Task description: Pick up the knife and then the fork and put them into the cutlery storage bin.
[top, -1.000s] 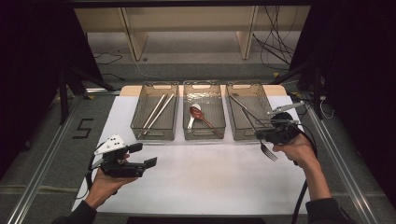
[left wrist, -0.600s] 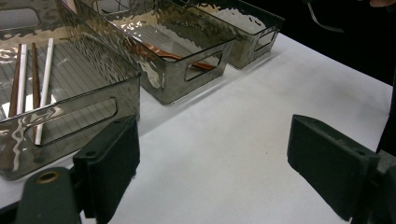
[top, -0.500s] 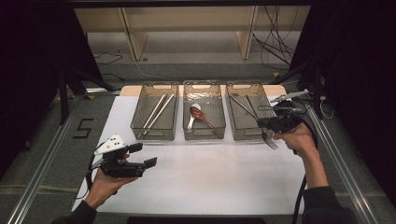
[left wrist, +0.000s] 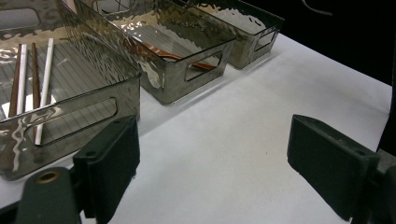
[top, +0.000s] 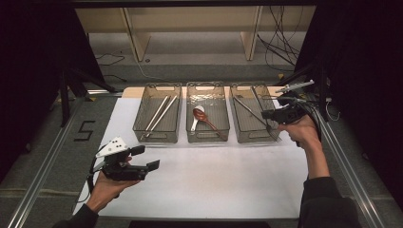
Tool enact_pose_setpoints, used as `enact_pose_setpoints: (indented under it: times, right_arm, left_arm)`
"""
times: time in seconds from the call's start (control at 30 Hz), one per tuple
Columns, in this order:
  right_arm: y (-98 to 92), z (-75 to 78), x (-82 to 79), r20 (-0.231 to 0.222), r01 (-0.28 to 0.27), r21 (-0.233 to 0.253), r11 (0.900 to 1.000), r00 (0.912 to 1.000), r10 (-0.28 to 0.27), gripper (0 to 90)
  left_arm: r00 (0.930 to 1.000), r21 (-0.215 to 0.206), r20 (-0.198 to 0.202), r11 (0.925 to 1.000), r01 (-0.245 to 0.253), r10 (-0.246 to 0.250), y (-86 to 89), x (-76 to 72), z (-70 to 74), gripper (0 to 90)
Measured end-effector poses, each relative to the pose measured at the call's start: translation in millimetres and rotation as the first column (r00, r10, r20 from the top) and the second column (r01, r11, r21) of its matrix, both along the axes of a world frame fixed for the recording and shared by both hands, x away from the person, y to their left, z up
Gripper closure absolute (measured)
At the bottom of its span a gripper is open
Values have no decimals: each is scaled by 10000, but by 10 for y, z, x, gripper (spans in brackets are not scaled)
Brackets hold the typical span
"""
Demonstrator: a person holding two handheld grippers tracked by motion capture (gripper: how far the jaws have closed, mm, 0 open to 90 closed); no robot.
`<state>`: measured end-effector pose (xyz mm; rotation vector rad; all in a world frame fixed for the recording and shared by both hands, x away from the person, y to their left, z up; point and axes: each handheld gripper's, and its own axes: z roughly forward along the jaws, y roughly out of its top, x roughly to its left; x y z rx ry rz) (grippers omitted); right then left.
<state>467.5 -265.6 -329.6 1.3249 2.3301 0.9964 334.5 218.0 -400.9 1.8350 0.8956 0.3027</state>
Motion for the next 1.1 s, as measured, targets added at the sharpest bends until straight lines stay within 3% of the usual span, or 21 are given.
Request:
enact_pose_setpoints:
  times: [0.5,1.1]
  right_arm:
    - [126,110,265,-58,353,-47,9994,9994,-354,855]
    - [200,24,485,-353,817,-156,9965,9960,-822,855]
  left_arm:
    - [10000,-61,-4,10000,-19,19,5,1,1,165]
    - [10000,-81,10,10000,-15,15,1,1,3,165]
